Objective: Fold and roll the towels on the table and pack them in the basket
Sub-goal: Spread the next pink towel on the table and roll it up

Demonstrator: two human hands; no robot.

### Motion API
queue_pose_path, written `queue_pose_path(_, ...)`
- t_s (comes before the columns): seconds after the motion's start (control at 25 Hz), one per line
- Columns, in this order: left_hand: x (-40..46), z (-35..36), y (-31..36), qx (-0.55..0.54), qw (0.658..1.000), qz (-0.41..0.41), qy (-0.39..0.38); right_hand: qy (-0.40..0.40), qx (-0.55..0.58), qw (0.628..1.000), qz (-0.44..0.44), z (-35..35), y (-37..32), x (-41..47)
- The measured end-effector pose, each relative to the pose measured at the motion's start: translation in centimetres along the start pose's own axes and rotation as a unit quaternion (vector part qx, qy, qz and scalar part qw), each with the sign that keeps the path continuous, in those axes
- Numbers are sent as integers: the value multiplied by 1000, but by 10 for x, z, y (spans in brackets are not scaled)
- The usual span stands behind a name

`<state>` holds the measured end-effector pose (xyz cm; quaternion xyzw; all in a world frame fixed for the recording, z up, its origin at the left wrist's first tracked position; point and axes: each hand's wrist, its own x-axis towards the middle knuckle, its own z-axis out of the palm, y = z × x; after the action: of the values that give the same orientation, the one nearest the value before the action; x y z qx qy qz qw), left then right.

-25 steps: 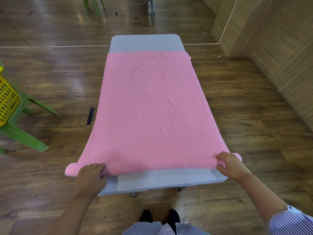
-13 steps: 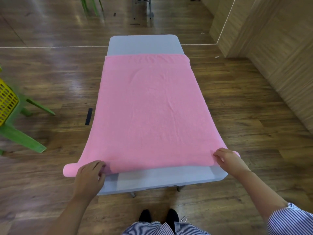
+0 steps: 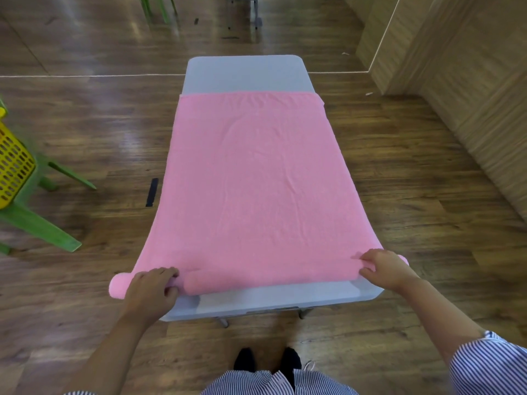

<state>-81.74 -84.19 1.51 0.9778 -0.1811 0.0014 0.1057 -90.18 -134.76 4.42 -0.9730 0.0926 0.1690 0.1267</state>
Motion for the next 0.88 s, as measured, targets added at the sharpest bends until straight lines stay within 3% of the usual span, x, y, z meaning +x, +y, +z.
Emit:
queue_pose_path(0.16, 6, -1, 1, -18, 1000, -20, 17, 127, 44, 989, -54, 9, 1, 8)
queue_pose_path(0.64, -1, 5, 0, 21, 999, -18, -22, -13, -48, 999, 2, 9, 0, 6)
queue_pose_path(0.88, 10, 6, 3, -1, 999, -30, 15, 118, 7, 991, -68, 14, 2, 15)
